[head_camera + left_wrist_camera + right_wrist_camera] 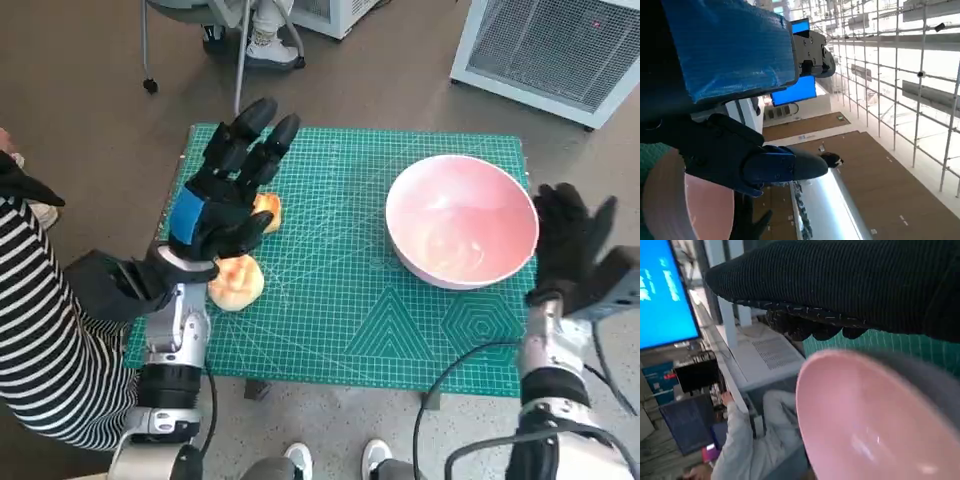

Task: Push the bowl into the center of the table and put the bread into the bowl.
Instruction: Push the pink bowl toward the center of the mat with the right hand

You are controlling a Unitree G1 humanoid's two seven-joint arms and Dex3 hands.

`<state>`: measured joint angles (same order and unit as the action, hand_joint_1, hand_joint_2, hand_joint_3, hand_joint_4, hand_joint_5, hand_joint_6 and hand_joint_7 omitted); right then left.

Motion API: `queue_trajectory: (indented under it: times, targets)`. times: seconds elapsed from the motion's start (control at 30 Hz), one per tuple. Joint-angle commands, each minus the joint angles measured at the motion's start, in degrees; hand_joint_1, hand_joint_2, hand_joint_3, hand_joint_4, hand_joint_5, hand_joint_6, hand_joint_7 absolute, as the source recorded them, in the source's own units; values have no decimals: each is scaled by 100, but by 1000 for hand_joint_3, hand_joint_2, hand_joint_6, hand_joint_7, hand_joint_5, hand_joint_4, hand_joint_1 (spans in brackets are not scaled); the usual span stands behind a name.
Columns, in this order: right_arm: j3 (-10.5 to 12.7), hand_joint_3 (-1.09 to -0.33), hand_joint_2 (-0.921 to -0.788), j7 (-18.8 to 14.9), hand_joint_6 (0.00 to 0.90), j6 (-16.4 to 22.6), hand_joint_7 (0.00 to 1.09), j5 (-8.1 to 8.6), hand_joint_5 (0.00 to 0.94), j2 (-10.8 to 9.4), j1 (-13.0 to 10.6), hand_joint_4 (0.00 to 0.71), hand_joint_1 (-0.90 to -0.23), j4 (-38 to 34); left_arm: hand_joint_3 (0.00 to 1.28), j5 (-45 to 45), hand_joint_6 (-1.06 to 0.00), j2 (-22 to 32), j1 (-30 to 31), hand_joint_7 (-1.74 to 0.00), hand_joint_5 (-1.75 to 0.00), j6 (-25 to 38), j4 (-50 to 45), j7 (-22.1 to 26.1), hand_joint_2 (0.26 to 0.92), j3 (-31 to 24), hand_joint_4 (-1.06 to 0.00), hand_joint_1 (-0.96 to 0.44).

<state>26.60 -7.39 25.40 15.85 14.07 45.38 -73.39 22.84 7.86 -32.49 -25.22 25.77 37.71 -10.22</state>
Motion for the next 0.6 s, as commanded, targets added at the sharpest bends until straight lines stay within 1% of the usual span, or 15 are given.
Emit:
queue_trajectory:
  times: [0.03, 0.1, 0.3, 0.6]
  targets:
    - [77, -849, -921, -54, 63, -224, 278, 99, 8, -236, 65, 90, -656, -125, 332, 23, 1, 84, 125, -417, -13, -56, -164, -3, 921, -58, -153, -655]
    - [95, -834, -921, -72, 72, -273, 271, 115, 8, -298, 130, 95, -661, -130, 334, 14, 1, 98, 153, -417, -13, -70, -171, -16, 921, -59, -155, -654]
    - [126, -827, -921, -141, 82, -343, 261, 135, 8, -441, 272, 99, -671, -119, 339, -9, 1, 121, 242, -419, -14, -88, -218, -59, 921, -61, -157, -654]
    - [212, -830, -921, -267, 117, -436, 259, 243, 8, -666, 451, 107, -648, -131, 338, -39, 0, 146, 385, -425, -13, -71, -344, -143, 921, -72, -161, -656]
